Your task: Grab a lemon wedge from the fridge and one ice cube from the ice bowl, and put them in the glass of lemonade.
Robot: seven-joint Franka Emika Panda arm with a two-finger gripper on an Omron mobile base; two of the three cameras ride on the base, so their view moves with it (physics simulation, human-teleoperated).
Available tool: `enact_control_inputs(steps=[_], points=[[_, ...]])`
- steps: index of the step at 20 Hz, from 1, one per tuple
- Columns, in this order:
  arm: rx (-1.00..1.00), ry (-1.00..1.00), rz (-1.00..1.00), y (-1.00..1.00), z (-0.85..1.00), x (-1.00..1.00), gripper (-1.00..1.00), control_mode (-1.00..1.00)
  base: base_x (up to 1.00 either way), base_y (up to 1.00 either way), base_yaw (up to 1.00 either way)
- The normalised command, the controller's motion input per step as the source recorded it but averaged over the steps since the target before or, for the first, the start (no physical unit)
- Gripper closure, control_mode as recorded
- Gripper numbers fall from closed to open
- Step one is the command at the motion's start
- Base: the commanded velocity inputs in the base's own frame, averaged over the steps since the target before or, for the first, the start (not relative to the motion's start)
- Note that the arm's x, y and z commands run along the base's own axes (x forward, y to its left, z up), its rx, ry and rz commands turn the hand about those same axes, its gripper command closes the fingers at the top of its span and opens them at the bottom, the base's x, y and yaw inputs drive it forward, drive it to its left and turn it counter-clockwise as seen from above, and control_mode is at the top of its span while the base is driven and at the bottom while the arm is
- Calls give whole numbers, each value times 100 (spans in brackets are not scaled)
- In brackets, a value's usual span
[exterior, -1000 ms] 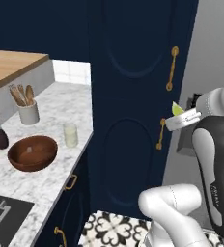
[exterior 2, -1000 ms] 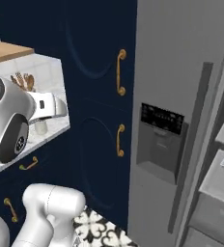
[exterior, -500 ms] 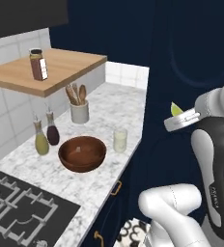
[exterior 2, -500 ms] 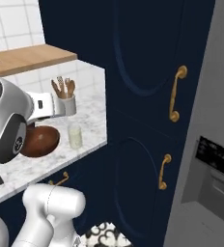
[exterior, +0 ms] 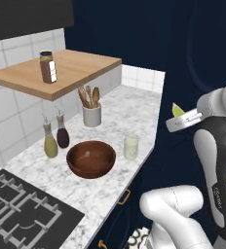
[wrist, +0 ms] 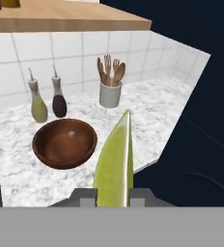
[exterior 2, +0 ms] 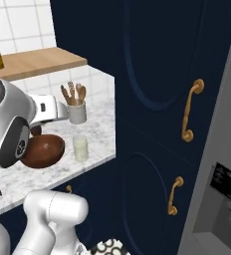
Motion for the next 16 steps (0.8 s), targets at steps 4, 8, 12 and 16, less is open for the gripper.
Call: enact_control_inputs(steps=[4,8,12,16], points=[[-12,0,10,24,-30,0,100,-100,0,0,0],[-20,0,12,21,-26,0,100,-100,0,0,0],[-22,3,13,13,-15,0,100,-100,0,0,0],[-32,1,19,1,0,8,100,-100,0,0,0]])
